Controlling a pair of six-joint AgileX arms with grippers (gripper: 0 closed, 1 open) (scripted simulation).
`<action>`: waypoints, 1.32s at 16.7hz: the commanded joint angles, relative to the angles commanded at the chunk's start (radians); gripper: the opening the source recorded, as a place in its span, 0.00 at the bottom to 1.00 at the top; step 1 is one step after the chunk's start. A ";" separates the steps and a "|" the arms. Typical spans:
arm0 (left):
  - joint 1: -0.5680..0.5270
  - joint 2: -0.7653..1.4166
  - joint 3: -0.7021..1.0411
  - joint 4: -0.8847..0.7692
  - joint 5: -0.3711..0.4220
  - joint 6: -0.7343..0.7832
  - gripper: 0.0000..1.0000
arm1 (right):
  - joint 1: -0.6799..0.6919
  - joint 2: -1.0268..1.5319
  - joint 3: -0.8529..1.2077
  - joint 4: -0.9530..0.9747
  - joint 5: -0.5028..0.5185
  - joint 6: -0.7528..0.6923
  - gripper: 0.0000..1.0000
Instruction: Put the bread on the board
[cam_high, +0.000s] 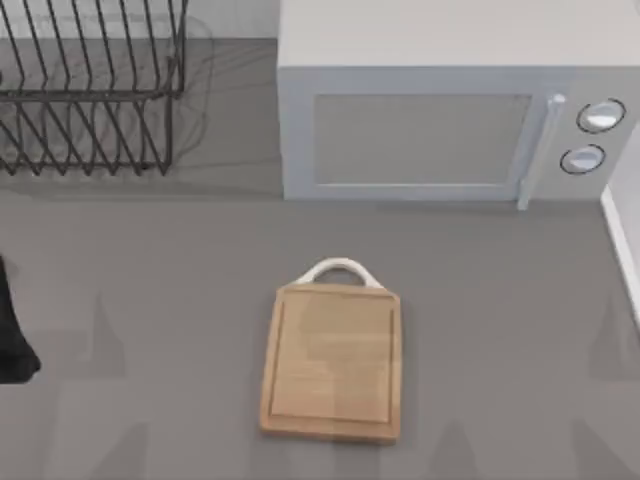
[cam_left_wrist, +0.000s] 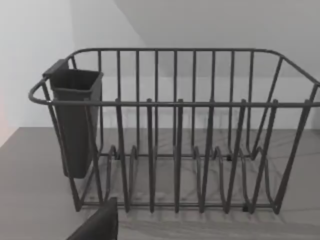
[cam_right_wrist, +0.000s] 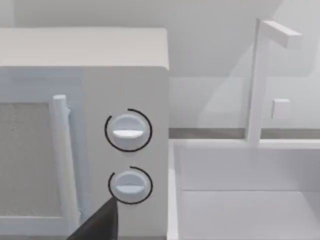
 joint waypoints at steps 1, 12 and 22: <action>0.000 0.000 0.000 0.000 0.000 0.000 1.00 | 0.000 0.000 0.000 0.000 0.000 0.000 1.00; 0.063 0.563 0.470 -0.316 0.000 0.269 1.00 | 0.000 0.000 0.000 0.000 0.000 0.000 1.00; 0.163 1.608 1.187 -0.846 -0.001 0.693 1.00 | 0.000 0.000 0.000 0.000 0.000 0.000 1.00</action>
